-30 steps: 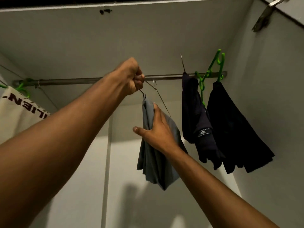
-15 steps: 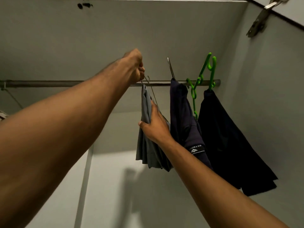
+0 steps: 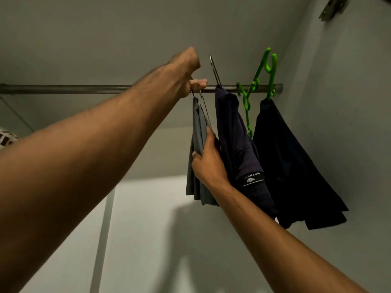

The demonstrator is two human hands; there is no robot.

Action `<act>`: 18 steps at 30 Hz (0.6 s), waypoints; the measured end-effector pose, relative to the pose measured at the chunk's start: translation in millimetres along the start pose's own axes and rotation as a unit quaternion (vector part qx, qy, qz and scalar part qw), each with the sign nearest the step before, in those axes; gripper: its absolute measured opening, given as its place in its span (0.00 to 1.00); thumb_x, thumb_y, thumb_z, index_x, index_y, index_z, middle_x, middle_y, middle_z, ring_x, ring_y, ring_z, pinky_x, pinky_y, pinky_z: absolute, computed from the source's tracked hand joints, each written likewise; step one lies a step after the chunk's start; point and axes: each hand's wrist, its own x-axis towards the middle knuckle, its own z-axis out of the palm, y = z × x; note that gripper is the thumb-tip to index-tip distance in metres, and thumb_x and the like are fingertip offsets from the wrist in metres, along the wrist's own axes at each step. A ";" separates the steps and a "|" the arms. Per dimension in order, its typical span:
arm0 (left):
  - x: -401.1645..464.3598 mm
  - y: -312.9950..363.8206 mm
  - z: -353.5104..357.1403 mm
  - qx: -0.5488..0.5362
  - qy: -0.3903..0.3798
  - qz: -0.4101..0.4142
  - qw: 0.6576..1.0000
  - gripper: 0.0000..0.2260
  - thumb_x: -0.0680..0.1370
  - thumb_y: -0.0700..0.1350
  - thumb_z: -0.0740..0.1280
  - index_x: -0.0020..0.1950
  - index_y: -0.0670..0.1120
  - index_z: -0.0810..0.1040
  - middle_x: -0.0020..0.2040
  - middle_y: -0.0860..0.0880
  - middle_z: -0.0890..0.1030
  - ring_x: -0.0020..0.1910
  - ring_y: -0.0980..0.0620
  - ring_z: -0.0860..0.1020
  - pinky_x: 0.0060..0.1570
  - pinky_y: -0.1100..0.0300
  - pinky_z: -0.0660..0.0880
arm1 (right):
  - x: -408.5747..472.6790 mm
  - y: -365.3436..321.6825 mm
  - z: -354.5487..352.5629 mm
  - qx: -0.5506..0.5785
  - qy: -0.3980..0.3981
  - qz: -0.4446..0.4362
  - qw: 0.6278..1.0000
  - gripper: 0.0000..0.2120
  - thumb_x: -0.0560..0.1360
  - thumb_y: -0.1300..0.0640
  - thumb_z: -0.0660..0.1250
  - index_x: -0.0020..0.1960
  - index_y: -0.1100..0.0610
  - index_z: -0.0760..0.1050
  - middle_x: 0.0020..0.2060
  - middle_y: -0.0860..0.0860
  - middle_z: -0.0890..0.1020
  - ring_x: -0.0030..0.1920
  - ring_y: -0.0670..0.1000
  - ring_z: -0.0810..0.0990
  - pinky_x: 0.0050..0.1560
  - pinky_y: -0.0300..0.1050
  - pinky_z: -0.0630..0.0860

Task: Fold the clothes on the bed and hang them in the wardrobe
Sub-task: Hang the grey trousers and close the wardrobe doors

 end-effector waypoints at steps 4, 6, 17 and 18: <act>-23.3 -2.4 1.9 0.039 0.030 0.052 0.997 0.09 0.82 0.44 0.61 0.61 0.43 0.72 0.58 0.43 0.76 0.55 0.48 0.77 0.57 0.55 0.78 | -22.1 -1.5 -7.4 -0.082 0.035 -0.015 0.996 0.39 0.81 0.58 0.62 0.81 0.49 0.37 0.77 0.54 0.61 0.64 0.58 0.76 0.59 0.50 0.75; -43.7 -3.7 -0.2 0.076 0.038 0.113 0.990 0.14 0.83 0.45 0.61 0.68 0.46 0.68 0.58 0.47 0.73 0.57 0.51 0.74 0.57 0.55 0.75 | -35.9 -3.0 -9.1 -0.129 0.039 -0.042 0.990 0.40 0.81 0.57 0.62 0.81 0.52 0.37 0.80 0.52 0.50 0.69 0.57 0.71 0.61 0.47 0.73; -214.5 -102.5 -46.6 0.255 -0.062 0.187 0.947 0.22 0.81 0.57 0.63 0.75 0.57 0.65 0.74 0.54 0.68 0.67 0.58 0.70 0.52 0.68 0.69 | -184.5 16.2 -26.7 -0.245 0.008 -0.157 0.957 0.39 0.78 0.58 0.66 0.81 0.54 0.45 0.81 0.53 0.48 0.80 0.56 0.47 0.76 0.58 0.56; -239.1 -110.7 -54.6 0.274 -0.065 0.185 0.942 0.24 0.78 0.61 0.62 0.74 0.57 0.66 0.73 0.55 0.69 0.66 0.59 0.71 0.54 0.69 0.70 | -204.0 16.2 -35.0 -0.258 -0.007 -0.161 0.953 0.39 0.78 0.58 0.66 0.81 0.54 0.46 0.81 0.53 0.49 0.80 0.56 0.48 0.76 0.58 0.56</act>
